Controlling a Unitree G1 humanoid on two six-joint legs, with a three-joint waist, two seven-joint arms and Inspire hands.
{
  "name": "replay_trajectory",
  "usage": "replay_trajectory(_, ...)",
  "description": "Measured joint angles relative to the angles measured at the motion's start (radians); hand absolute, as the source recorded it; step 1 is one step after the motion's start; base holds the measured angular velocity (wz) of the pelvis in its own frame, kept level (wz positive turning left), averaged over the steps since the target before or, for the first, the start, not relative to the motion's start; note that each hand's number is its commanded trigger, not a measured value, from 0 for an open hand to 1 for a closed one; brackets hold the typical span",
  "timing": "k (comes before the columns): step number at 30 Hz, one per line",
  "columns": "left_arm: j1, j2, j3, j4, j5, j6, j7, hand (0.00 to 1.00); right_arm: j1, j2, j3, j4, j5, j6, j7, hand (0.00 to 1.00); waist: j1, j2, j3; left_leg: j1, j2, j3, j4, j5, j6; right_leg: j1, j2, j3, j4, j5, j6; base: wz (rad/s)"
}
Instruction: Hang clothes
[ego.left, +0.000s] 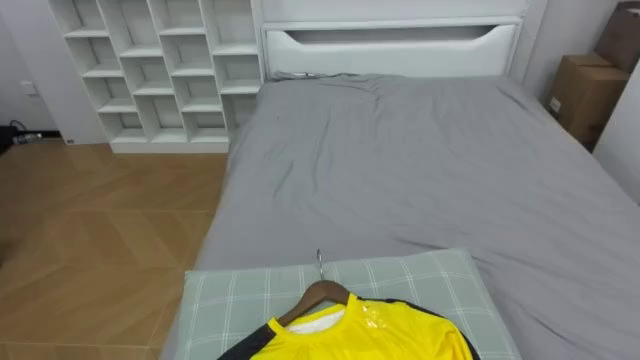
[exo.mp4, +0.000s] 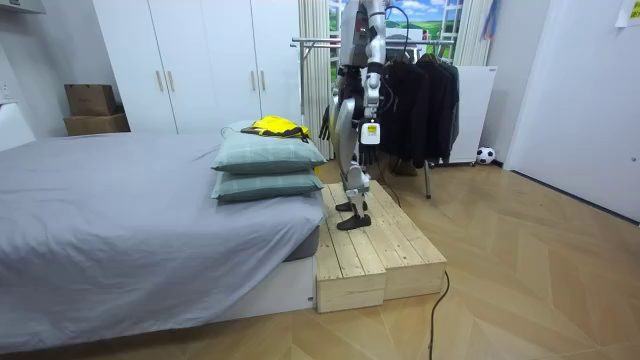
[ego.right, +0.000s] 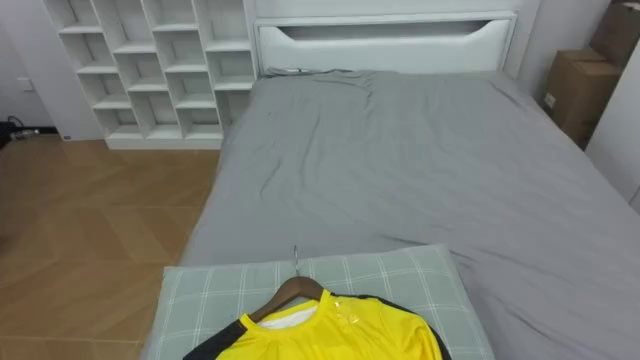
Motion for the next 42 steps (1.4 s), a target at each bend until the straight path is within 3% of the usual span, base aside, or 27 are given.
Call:
replay_trajectory(19,0.0,0.006,0.007,-0.008,-0.008,-0.037,0.07,0.0,0.0,-0.002,0.019,-0.005,-0.002,-0.009,-0.004,0.0,-0.002,-0.003,0.0021,-0.004,-0.001,0.0,-0.012,-0.002,-0.003,0.002,0.002,-0.002,-0.012,0.0,0.0,0.0)
replay_trajectory(30,0.002,0.007,0.018,-0.008,-0.01,-0.048,0.069,0.0,0.001,-0.002,0.021,-0.006,-0.009,-0.01,-0.006,0.0,0.006,-0.007,0.0052,-0.002,0.002,-0.009,-0.007,-0.009,-0.007,0.003,0.005,-0.005,0.0,0.0,0.0,0.01)
replay_trajectory(36,0.026,0.007,0.022,-0.009,-0.116,-0.056,0.084,0.0,0.002,-0.003,0.021,-0.046,-0.106,-0.009,-0.016,0.0,0.013,-0.008,0.0047,-0.004,0.002,-0.006,-0.002,-0.009,-0.006,0.0,0.004,-0.003,0.005,0.001,0.0,-0.01)
replay_trajectory(42,0.027,0.001,0.122,-0.027,-0.126,-0.062,0.139,0.0,-0.001,-0.003,0.018,-0.047,-0.153,-0.008,-0.05,0.0,0.035,0.0,0.0039,0.001,0.001,-0.012,0.004,-0.01,-0.005,0.01,0.003,-0.01,0.006,0.001,0.0,0.03)
